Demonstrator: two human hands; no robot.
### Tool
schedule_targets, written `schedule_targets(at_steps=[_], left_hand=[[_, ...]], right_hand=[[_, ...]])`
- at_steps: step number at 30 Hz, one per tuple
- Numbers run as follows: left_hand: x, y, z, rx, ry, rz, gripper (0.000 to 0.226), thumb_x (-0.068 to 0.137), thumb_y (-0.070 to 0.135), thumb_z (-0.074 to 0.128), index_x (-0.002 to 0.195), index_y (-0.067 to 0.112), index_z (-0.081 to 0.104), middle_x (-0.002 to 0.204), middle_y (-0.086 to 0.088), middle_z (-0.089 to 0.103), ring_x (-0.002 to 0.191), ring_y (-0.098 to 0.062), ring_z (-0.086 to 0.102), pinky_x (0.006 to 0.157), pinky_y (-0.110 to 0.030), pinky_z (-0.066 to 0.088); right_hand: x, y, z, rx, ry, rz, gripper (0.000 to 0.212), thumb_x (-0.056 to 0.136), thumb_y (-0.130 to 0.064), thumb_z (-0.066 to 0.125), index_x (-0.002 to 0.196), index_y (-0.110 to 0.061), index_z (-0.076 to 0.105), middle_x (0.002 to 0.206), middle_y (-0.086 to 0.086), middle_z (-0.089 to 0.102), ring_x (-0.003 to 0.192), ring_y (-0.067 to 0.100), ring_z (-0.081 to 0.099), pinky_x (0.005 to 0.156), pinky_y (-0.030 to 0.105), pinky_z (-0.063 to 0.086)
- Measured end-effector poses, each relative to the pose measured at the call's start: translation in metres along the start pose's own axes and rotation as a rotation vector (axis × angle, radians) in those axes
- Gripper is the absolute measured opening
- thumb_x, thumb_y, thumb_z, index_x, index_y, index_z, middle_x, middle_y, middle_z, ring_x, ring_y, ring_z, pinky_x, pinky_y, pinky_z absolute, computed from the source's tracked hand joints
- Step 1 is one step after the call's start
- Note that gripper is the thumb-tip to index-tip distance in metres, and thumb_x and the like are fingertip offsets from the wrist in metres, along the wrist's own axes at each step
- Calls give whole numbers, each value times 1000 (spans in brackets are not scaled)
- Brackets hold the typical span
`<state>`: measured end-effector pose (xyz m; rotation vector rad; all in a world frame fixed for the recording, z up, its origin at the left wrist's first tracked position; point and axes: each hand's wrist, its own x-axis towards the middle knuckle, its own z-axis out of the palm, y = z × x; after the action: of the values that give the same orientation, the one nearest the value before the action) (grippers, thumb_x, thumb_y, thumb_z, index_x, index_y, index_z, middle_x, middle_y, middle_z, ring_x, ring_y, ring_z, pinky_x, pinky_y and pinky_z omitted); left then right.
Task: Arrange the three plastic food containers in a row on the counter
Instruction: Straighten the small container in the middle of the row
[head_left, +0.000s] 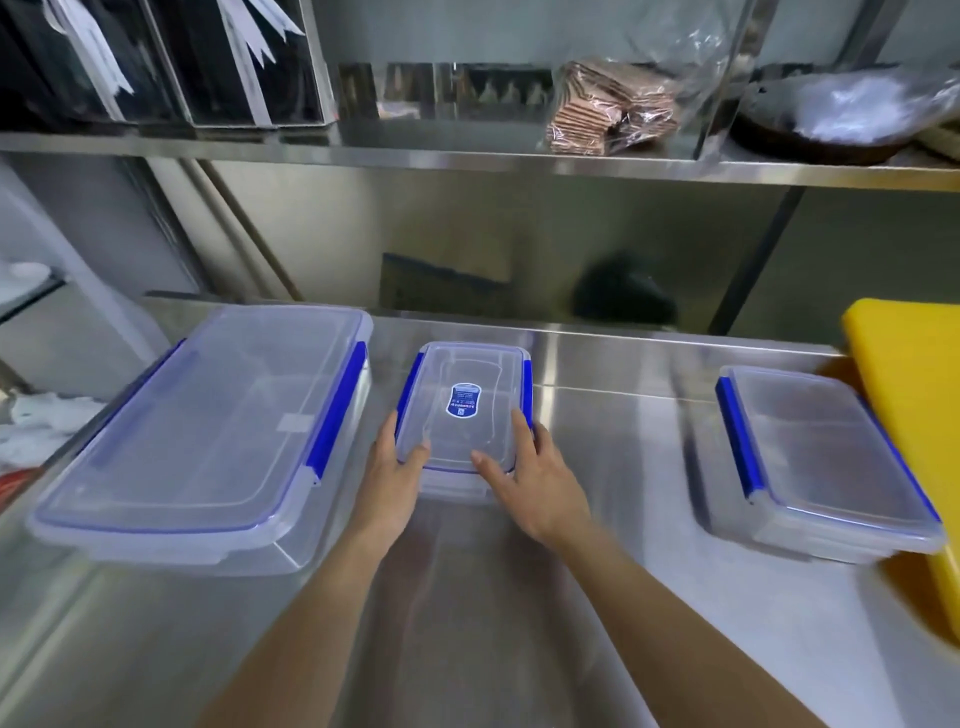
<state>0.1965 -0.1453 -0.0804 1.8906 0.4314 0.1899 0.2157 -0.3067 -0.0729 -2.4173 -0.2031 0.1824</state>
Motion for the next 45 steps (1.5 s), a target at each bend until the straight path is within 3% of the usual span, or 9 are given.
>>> schedule_targets(at_steps=[6,16,22,27,31,35,40,42,45], left_hand=[[-10,5,29,47,-56,7,55,92,39,48,141,32,24,138,-2,43,123,-22,46,98,-51,47],[-27,23,74,132,-99,10,58,95,37,43,145,25,18,147,-5,35,135,-30,31,107,-55,35],[-25,24,64,208,-189,11,61,93,45,40,145,27,14,148,-4,34,131,-27,38,106,-52,39],[-19,48,17,439,-98,100,67,88,54,46,145,28,20,155,-1,23,140,-26,26,109,-49,32],[-12,67,-68,377,329,288,38,90,30,54,124,11,53,128,-15,57,114,-35,54,96,-45,43],[6,51,-158,606,602,185,37,87,24,55,117,3,57,119,-27,60,111,-45,50,100,-50,34],[15,-4,-219,754,432,-206,67,83,59,47,138,22,35,144,-22,37,132,-43,31,109,-57,20],[18,-15,-226,665,353,-254,72,81,64,45,141,28,28,146,-22,32,132,-44,30,109,-56,23],[20,-16,-230,651,304,-258,78,78,69,44,142,29,25,146,-22,31,131,-45,31,107,-57,28]], right_hand=[[-9,31,-18,-80,89,4,73,83,-68,31,143,-33,8,151,4,28,130,26,40,102,47,43],[-26,61,-53,-145,93,57,71,85,-64,32,145,-33,8,148,4,31,127,27,43,101,45,44],[-24,52,-61,-271,-11,109,73,87,-64,28,146,-29,3,149,7,32,130,28,40,106,48,37],[-18,19,-85,-529,78,88,64,88,-57,40,137,-17,32,142,9,42,126,29,43,103,46,35],[-17,-36,-69,-174,264,-17,42,91,-40,48,124,-13,50,126,10,58,107,28,56,81,33,44],[-17,-89,-16,158,65,-53,49,89,-41,53,128,-13,47,130,10,55,114,25,55,94,35,44],[-24,-142,40,489,-223,-139,64,85,-43,59,140,-29,28,145,2,39,131,18,37,107,32,31],[-24,-156,55,540,-282,-116,72,85,-42,59,143,-29,20,147,5,35,132,22,38,110,45,34],[-23,-168,70,466,-332,-93,82,86,-42,57,147,-22,7,152,7,27,136,27,32,113,47,29]])
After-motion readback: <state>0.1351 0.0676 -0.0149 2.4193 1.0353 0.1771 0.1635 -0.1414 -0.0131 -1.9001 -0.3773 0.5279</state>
